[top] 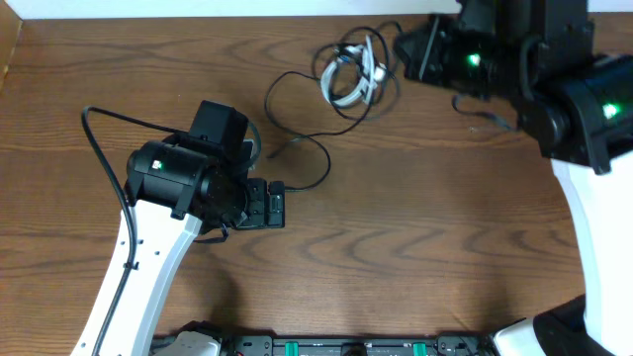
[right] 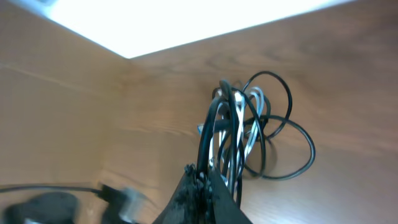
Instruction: Untangle cables
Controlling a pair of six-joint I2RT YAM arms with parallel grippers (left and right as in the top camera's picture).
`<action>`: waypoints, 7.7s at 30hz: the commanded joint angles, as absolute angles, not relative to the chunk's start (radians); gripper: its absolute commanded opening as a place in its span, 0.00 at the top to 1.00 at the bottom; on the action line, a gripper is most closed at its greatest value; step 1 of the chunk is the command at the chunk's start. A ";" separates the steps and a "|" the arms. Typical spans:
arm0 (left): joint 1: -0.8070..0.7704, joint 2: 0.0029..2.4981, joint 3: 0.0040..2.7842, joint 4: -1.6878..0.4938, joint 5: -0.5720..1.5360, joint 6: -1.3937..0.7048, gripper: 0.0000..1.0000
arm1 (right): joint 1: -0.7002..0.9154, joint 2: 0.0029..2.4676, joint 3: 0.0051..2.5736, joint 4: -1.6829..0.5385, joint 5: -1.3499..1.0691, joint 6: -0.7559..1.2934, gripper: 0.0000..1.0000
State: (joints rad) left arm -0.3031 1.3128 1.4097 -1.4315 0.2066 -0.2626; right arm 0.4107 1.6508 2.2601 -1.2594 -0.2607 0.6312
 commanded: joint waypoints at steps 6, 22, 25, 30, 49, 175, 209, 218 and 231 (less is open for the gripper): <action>-0.307 1.313 1.411 -1.431 0.200 -0.268 0.02 | 0.500 1.688 2.027 -1.327 0.076 0.759 0.98; -0.307 1.313 1.411 -1.431 0.200 -0.268 0.02 | 0.567 1.688 1.906 -1.222 -0.109 0.669 0.83; -0.307 1.313 1.411 -1.431 0.200 -0.268 0.02 | 0.571 1.688 1.903 -1.227 -0.041 0.653 0.57; -0.307 1.313 1.411 -1.421 0.201 -0.268 0.02 | 0.566 1.688 1.902 -1.232 -0.028 0.632 0.23; -0.431 1.369 1.354 -1.217 0.411 -0.460 0.02 | 0.306 1.688 1.901 -1.456 0.080 0.461 0.01; -0.506 1.333 1.404 -0.368 0.797 -0.739 0.92 | 0.340 1.635 1.565 -1.124 -0.553 0.402 0.09; -0.085 1.313 1.404 -0.886 0.446 -0.666 0.93 | 0.445 1.636 1.409 -1.081 -0.435 0.466 0.07; -0.085 1.313 1.404 -1.089 -0.007 -0.665 0.92 | 0.676 1.637 1.194 -0.753 -0.438 0.616 0.11; -0.085 1.336 1.395 -1.121 -0.038 -0.662 0.92 | 0.814 1.646 1.156 -0.694 -0.294 0.793 0.24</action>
State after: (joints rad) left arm -0.0883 1.3239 1.3952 -1.1183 -0.0067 -0.6762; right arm 0.7799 1.6363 1.1751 -0.7082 -0.3553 0.7231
